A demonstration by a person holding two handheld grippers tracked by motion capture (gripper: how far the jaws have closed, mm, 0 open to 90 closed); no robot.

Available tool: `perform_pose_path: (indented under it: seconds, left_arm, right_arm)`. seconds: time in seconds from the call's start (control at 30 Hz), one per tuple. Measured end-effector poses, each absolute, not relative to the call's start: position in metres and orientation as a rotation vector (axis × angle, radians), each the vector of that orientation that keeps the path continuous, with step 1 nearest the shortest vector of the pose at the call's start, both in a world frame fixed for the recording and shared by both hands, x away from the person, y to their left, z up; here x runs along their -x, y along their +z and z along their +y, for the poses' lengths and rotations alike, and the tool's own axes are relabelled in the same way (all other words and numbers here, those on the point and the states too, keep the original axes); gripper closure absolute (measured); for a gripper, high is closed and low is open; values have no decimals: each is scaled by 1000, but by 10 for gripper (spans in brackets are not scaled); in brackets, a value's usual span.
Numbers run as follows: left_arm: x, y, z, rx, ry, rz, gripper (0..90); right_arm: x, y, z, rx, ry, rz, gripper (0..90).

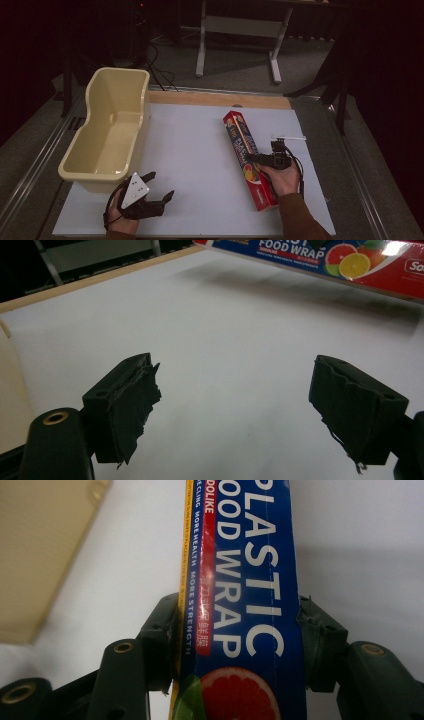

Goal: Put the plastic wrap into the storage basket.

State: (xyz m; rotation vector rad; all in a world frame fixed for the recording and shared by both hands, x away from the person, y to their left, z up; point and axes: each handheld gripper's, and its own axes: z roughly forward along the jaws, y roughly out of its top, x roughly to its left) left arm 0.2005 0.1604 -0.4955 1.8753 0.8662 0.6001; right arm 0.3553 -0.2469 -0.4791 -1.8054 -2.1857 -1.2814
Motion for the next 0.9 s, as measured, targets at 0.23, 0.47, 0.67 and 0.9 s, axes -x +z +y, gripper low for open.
perform_pose_path:
  seconds: [0.23,0.47,0.67,0.9]
  left_arm:
    - [-200,-495,162,-1871,604,868,188]
    - [-200,-495,162,-1865,605,869,188]
    - [-200,-495,162,-1864,605,868,189]
    - [-199,-494,163,-1861,607,868,188]
  right_arm:
    - [-357,-481,-237,1810,-1354,-2031,440]
    - [-358,-481,-228,1827,-1393,-1935,440]
    - [-359,-477,-219,1810,-1419,-1883,440]
    - [-361,-471,-205,1792,-1443,-1835,439]
